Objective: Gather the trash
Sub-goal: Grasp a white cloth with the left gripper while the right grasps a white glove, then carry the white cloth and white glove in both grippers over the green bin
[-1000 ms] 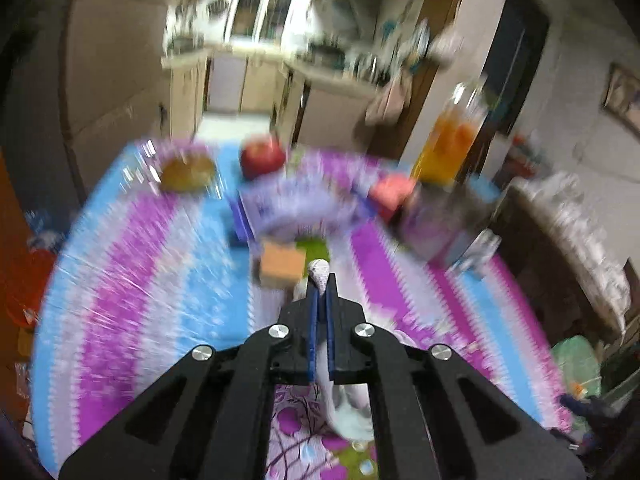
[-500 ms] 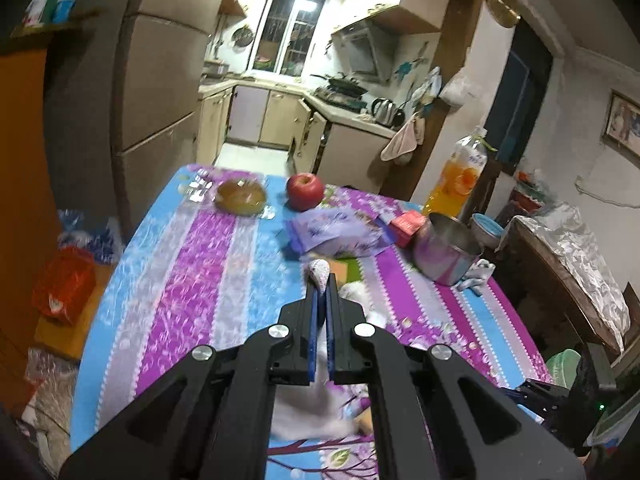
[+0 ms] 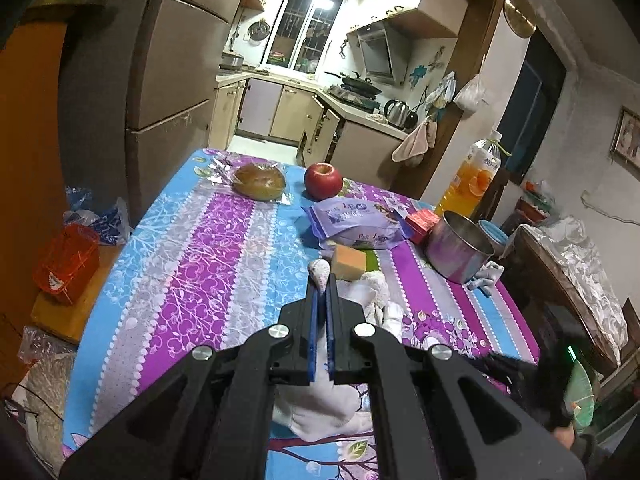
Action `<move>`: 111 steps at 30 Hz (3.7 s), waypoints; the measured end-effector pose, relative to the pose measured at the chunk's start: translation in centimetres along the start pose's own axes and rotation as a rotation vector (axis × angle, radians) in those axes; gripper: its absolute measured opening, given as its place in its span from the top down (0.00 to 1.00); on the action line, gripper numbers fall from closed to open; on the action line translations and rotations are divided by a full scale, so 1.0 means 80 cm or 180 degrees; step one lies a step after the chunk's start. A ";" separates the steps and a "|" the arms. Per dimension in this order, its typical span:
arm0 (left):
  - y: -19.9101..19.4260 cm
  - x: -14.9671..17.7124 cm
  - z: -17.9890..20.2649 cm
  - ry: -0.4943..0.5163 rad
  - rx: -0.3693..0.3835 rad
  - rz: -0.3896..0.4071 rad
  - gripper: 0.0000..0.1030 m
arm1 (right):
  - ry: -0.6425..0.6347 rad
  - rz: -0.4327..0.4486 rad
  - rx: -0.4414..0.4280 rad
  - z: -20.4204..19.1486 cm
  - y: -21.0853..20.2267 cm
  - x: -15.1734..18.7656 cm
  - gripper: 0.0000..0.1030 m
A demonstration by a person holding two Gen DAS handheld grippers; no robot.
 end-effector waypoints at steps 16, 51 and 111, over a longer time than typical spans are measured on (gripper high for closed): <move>0.024 0.010 0.023 0.0076 0.0145 -0.0151 0.98 | 0.0782 -0.0303 0.0140 0.041 0.082 -0.052 0.75; -0.061 -0.010 0.254 0.0780 0.0761 0.0308 0.99 | -0.0355 0.1538 0.1285 -0.024 -0.341 0.022 0.79; -0.012 0.217 0.726 0.1743 0.1962 -0.0235 0.99 | 0.1281 0.1278 0.2656 0.301 -0.697 0.306 0.79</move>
Point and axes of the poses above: each gripper's, at about its wrist camera, not at the fingertips, and y roughly the way its jaws point, z to its right, x to its underside, the point moved 2 cm from there along y, roughly the way its jaws point
